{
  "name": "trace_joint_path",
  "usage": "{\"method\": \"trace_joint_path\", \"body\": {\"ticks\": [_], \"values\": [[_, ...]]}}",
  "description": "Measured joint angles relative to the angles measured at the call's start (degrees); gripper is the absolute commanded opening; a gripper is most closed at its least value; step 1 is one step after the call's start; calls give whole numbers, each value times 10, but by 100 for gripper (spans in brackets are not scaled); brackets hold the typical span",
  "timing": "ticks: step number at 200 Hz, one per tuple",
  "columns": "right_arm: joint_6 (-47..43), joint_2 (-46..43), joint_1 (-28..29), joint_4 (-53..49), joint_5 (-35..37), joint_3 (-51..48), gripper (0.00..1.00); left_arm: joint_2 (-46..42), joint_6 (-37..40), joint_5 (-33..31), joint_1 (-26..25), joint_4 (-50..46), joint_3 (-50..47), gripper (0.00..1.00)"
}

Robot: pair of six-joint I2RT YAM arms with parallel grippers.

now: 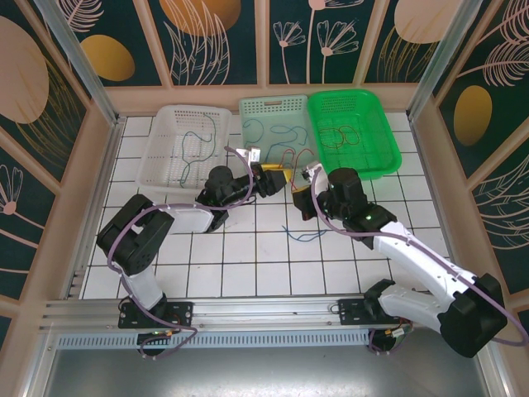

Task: Untangle the cables

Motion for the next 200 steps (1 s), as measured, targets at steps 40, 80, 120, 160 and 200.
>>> {"method": "trace_joint_path", "body": {"ticks": [40,80,120,160,200], "values": [[-2,-5,0,-4,0,0,0,0,4,-4,0,-4,0,48],[-7,-8,0,-15,2,0,0,0,14,-7,0,-5,0,20],[-17,-16,0,-37,19,0,0,-14,38,-10,0,-23,0,5],[-25,18,-3,-106,89,25,0,-87,153,-56,8,-149,0,0],[-35,57,-27,-141,138,45,0,-174,326,-154,27,-303,0,0]]}}
